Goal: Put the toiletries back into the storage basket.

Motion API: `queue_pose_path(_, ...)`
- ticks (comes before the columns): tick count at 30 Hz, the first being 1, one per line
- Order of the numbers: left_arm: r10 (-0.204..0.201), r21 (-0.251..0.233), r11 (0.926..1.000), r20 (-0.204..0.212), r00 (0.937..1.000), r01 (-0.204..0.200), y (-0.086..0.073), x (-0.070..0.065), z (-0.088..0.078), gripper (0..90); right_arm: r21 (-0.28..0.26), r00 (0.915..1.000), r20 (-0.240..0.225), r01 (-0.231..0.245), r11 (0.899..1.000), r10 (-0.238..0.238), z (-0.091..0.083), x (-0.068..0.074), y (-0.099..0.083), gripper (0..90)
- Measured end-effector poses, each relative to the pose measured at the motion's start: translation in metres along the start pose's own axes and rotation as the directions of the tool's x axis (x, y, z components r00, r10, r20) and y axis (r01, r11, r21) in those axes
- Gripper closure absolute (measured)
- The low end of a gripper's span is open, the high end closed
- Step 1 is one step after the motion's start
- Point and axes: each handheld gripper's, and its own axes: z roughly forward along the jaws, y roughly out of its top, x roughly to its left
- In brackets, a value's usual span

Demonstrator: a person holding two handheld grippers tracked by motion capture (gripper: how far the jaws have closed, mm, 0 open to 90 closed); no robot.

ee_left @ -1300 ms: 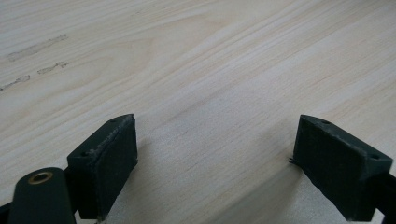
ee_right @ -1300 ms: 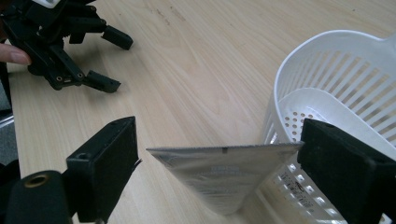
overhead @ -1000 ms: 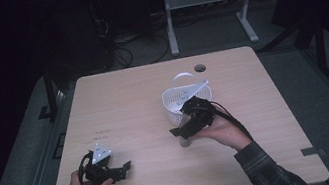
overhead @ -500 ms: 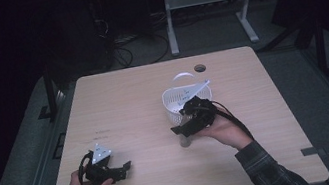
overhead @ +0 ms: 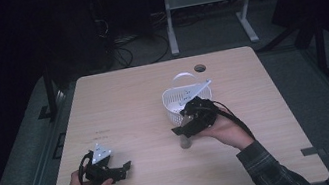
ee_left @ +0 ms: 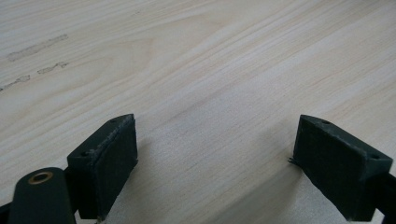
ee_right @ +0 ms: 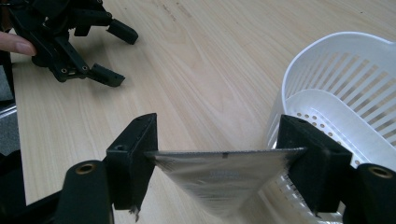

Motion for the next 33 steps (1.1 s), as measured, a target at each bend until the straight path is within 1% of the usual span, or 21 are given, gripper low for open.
queue_pose_path(7, 0.0, 0.001, 1.0, 0.002, 1.0, 0.0, 0.0, 0.0, 0.0, 12.5, -0.009, 1.0, -0.001, 0.005, 1.0, -0.005, -0.008, 0.001, 0.0, 29.6)
queue_pose_path(15, 0.0, 0.002, 1.0, 0.002, 1.0, 0.0, 0.0, 0.0, 0.0, 12.6, -0.025, 1.0, 0.003, 0.006, 1.0, -0.006, -0.02, 0.002, 0.004, 29.6)
queue_pose_path(19, 0.0, 0.002, 1.0, 0.001, 1.0, 0.0, 0.0, 0.0, 0.0, 12.6, -0.03, 0.9999, 0.0, 0.012, 0.999, -0.012, -0.026, 0.002, 0.007, 29.7)
queue_pose_path(25, 0.0, 0.002, 1.0, 0.002, 1.0, 0.0, 0.0, 0.0, 0.0, 12.5, -0.037, 0.9999, 0.007, 0.016, 0.999, -0.015, -0.035, 0.002, 0.011, 29.7)
queue_pose_path(30, 0.0, 0.002, 1.0, 0.001, 1.0, 0.0, 0.0, 0.0, 0.0, 12.6, -0.058, 0.9998, 0.006, 0.019, 0.998, -0.019, -0.044, 0.001, 0.017, 29.7)
queue_pose_path(33, 0.0, 0.002, 1.0, 0.001, 1.0, 0.0, 0.0, 0.0, 0.0, 12.6, -0.06, 0.9999, 0.007, 0.015, 0.998, -0.015, -0.047, 0.001, 0.019, 29.7)
